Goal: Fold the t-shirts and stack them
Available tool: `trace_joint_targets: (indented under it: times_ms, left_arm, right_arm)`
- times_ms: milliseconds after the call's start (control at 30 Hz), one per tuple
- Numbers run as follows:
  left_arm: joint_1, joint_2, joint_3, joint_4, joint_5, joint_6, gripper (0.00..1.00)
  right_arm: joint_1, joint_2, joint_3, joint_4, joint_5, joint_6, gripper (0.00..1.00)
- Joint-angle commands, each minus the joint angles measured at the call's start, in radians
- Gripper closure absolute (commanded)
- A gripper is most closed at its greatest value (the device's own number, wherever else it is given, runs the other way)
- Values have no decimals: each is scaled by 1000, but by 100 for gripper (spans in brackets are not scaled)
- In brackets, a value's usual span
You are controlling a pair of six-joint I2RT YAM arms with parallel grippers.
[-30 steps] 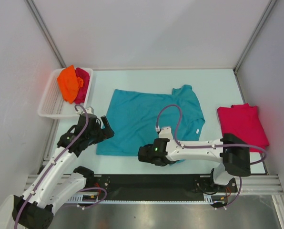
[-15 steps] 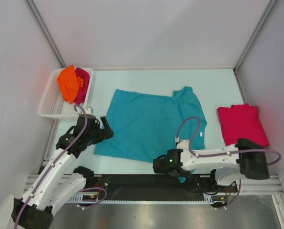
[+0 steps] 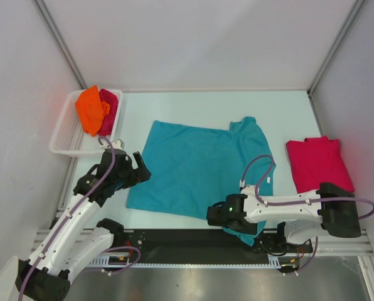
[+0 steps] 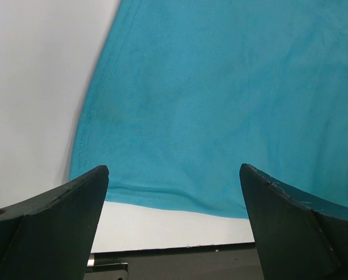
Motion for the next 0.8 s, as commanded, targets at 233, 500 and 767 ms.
trace_joint_targets:
  times_ms: [233, 500, 767]
  left_arm:
    - [-4, -10, 56, 6, 13, 22, 0]
    - [-4, -27, 58, -1, 9, 24, 0]
    - [-4, -30, 59, -10, 4, 26, 1]
  right_arm:
    - [54, 50, 201, -159, 144, -26, 62]
    - [58, 87, 132, -41, 86, -75, 62]
    - [56, 128, 80, 64, 60, -120, 64]
